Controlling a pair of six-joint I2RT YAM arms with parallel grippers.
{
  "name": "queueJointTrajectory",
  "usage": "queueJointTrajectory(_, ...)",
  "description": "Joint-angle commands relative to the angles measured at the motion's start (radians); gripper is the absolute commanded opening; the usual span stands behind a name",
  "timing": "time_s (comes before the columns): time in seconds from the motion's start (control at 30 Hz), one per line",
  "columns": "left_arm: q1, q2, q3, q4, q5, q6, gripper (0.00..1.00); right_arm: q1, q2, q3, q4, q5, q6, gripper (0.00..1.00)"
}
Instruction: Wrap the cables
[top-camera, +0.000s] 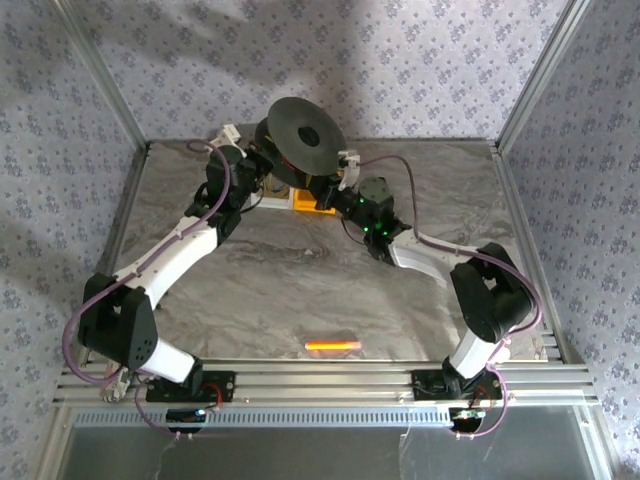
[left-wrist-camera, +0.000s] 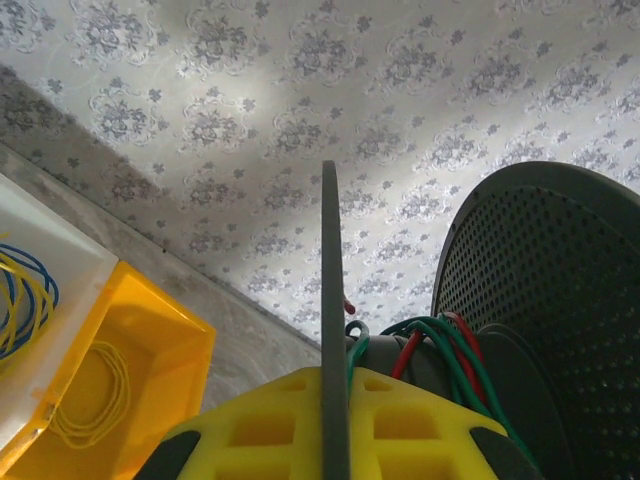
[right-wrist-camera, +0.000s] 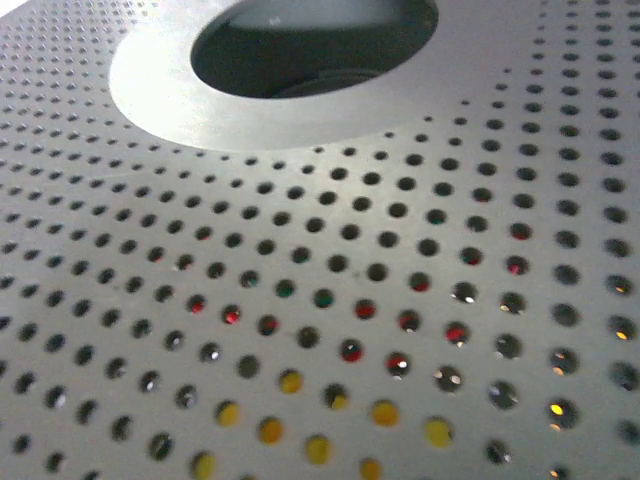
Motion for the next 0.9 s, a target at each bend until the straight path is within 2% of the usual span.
queueJointTrajectory(0.0, -0.021, 0.019, 0.015, 0.173, -0.086, -0.054, 0.0, 0.138, -0.007, 0.094, 0.187, -0.168, -0.062, 0.0)
queueJointTrajectory(0.37, -0.029, 0.034, 0.009, 0.177, -0.026, -0.059, 0.0, 0.21, -0.016, 0.221, -0.032, -0.094, -0.335, 0.0)
queueJointTrajectory(0.5, -0.036, 0.044, 0.007, 0.182, -0.012, -0.062, 0.0, 0.223, -0.025, 0.232, -0.091, -0.054, -0.389, 0.0)
queueJointTrajectory(0.63, -0.027, 0.043, 0.009, 0.185, 0.001, -0.058, 0.0, 0.218, -0.05, 0.226, -0.157, -0.037, -0.377, 0.0)
queueJointTrajectory(0.87, 0.06, -0.008, -0.005, 0.159, 0.028, -0.062, 0.0, 0.166, -0.136, 0.171, -0.265, -0.104, -0.296, 0.2)
